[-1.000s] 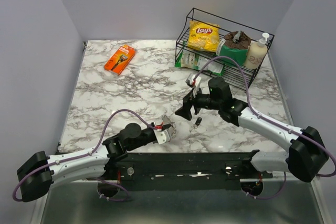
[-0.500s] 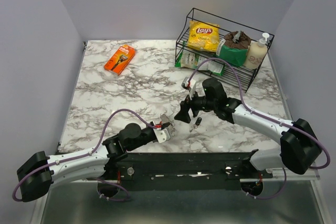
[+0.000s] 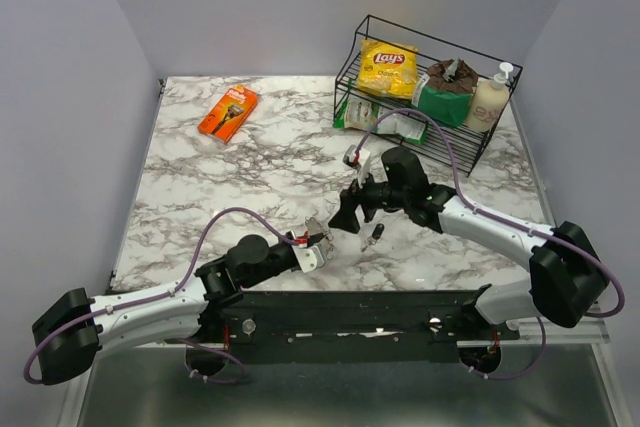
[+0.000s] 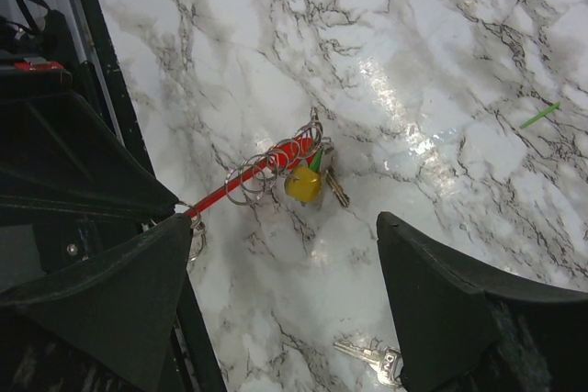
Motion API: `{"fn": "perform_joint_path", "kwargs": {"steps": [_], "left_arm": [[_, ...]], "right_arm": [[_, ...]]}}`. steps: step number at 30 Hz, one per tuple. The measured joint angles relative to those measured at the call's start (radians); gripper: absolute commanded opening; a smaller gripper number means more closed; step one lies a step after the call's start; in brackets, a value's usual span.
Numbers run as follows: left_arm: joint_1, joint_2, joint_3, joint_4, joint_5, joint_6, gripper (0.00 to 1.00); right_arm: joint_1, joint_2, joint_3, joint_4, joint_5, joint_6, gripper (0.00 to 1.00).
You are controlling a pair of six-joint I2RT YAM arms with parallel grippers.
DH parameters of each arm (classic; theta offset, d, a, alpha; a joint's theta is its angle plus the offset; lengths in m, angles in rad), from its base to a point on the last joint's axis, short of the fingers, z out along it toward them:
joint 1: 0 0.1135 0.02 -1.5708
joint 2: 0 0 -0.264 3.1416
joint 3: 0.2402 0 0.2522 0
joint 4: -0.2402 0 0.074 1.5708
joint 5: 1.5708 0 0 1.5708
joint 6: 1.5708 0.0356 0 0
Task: Put the keys on the keyring
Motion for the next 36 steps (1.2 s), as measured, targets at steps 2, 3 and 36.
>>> {"fn": "perform_joint_path", "kwargs": {"steps": [2, 3, 36], "left_arm": [[0.000, 0.000, 0.000, 0.000, 0.000, 0.000, 0.00], [0.000, 0.000, 0.000, 0.000, -0.001, 0.000, 0.00], [0.000, 0.243, 0.032, 0.068, -0.198, -0.011, 0.00]], "right_arm": [[0.008, 0.011, 0.004, 0.000, -0.001, 0.004, 0.89], [0.013, 0.016, 0.004, 0.000, -0.001, 0.004, 0.88], [0.024, 0.017, 0.003, -0.062, 0.157, 0.047, 0.89]]}}
